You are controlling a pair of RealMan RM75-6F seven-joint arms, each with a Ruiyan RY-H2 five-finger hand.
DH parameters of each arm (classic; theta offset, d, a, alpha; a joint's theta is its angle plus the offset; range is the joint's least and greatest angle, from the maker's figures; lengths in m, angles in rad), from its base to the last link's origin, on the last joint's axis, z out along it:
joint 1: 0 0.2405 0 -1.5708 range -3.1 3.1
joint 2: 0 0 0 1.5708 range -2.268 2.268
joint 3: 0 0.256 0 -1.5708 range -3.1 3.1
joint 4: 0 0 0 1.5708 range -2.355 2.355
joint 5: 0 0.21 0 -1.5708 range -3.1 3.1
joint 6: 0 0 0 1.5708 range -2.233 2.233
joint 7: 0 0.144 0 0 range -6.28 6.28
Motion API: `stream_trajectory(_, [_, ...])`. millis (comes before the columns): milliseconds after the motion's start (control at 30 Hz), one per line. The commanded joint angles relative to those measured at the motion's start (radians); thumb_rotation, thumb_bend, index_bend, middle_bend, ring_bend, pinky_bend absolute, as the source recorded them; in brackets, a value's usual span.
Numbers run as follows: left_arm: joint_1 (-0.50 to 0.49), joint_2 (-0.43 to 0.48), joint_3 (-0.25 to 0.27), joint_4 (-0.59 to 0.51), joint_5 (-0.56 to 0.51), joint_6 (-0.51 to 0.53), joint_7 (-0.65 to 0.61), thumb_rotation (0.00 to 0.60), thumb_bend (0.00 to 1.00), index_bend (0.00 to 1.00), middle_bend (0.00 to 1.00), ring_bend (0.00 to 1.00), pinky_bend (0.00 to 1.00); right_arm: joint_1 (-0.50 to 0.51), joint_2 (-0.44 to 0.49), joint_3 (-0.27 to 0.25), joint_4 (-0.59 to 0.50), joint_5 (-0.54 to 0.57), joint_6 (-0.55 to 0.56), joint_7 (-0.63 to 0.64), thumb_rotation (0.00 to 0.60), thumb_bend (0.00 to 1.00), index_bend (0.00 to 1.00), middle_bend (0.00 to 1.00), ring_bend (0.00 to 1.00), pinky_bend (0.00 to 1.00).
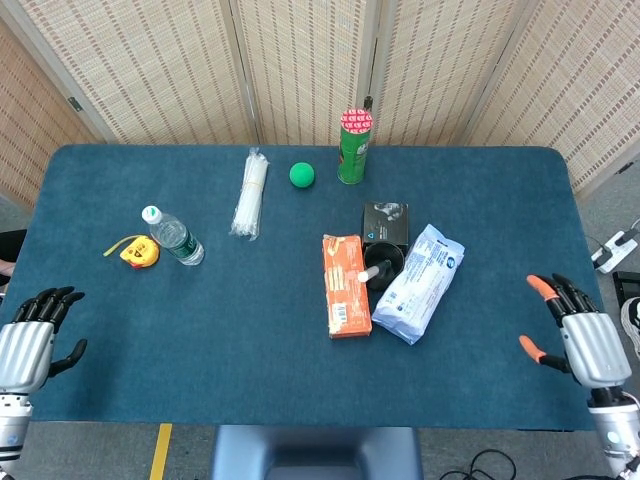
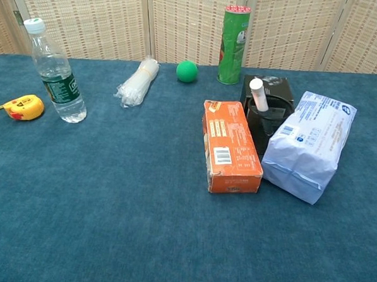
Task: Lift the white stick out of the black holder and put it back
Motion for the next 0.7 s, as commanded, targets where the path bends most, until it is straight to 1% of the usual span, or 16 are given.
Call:
stream_trajectory(33, [0.001, -0.002, 0.002, 0.000, 0.004, 0.002, -0.003, 0.600, 0.34, 0.25, 0.21, 0.17, 0.23, 0.088, -0.012, 0.045, -0.018, 0.013, -0.096, 0.023, 0.600, 0.23, 0.17, 0.16, 0.08, 0.19])
stream_trajectory(167, [0.007, -0.002, 0.006, 0.002, 0.005, 0.008, -0.008, 0.600, 0.34, 0.25, 0.21, 0.17, 0.23, 0.192, -0.040, 0.086, -0.032, 0.043, -0.224, 0.021, 0.600, 0.24, 0.19, 0.17, 0.08, 0.19])
stream_trajectory(200, [0.009, -0.001, 0.007, 0.002, 0.004, 0.008, -0.009, 0.600, 0.34, 0.25, 0.21, 0.17, 0.23, 0.216, -0.051, 0.095, -0.032, 0.051, -0.252, 0.020, 0.600, 0.22, 0.19, 0.17, 0.08, 0.19])
stream_trajectory(333, [0.018, 0.004, 0.010, 0.001, 0.000, 0.016, -0.010, 0.600, 0.34, 0.25, 0.21, 0.17, 0.23, 0.316, -0.114, 0.132, -0.018, 0.088, -0.357, 0.016, 0.600, 0.08, 0.23, 0.17, 0.08, 0.19])
stream_trajectory(400, [0.021, 0.006, 0.010, 0.000, -0.001, 0.018, -0.011, 0.600, 0.34, 0.25, 0.21, 0.17, 0.23, 0.354, -0.147, 0.146, -0.008, 0.104, -0.392, 0.016, 0.600, 0.06, 0.26, 0.17, 0.08, 0.19])
stream_trajectory(567, [0.030, 0.014, 0.010, -0.003, -0.005, 0.028, -0.014, 0.600, 0.34, 0.25, 0.21, 0.17, 0.23, 0.446, -0.223, 0.170, 0.041, 0.138, -0.470, -0.019, 0.600, 0.07, 0.34, 0.20, 0.08, 0.19])
stream_trajectory(700, [0.038, 0.020, 0.011, -0.007, -0.009, 0.035, -0.017, 0.600, 0.34, 0.25, 0.21, 0.17, 0.23, 0.491, -0.272, 0.171, 0.095, 0.160, -0.503, -0.045, 0.600, 0.17, 0.36, 0.21, 0.08, 0.19])
